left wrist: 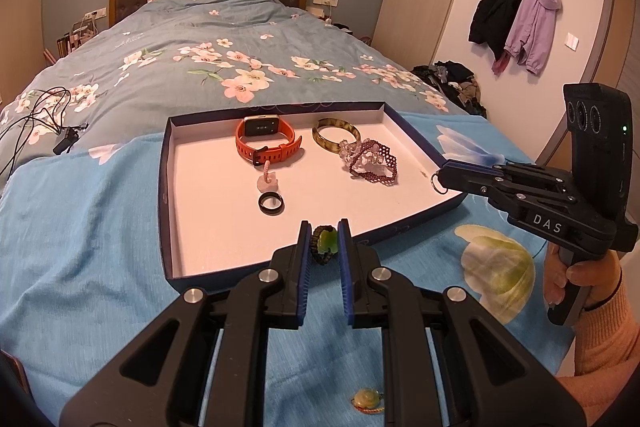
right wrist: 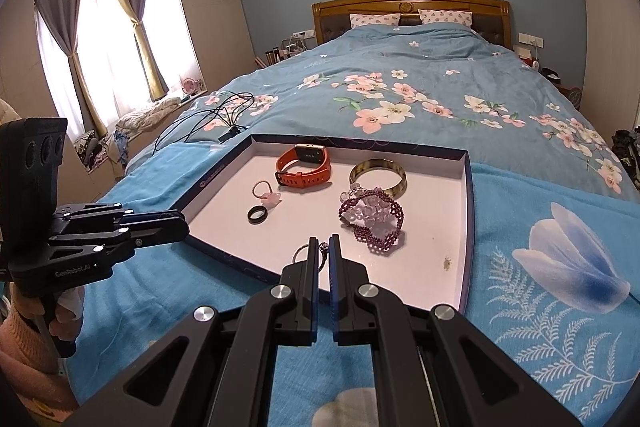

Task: Organize jewelry
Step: 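Carry the silver ring and green-bead hair tie over the tray with both tools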

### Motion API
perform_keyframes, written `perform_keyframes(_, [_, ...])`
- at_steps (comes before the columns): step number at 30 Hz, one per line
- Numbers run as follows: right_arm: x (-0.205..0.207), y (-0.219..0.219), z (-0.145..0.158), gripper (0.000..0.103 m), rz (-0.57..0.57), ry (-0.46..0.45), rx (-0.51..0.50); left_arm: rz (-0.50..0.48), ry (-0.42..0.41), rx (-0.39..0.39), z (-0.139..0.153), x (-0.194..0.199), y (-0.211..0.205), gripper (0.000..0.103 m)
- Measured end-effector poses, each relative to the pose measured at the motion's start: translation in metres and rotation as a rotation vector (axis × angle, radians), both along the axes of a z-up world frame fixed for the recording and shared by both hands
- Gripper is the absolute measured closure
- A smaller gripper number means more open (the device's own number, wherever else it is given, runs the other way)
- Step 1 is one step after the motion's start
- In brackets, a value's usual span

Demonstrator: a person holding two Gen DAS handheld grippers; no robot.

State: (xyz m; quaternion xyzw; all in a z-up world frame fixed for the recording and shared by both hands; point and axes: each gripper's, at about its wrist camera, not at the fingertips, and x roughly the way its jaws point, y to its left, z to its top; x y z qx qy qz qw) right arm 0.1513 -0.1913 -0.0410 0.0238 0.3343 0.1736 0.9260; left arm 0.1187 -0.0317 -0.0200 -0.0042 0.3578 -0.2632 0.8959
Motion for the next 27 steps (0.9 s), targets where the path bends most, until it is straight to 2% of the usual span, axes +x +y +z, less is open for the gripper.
perform_keyframes(27, [0.032,0.001,-0.011,0.1,-0.029,0.053,-0.034,0.027,0.027,0.028,-0.014,0.036,-0.007,0.09])
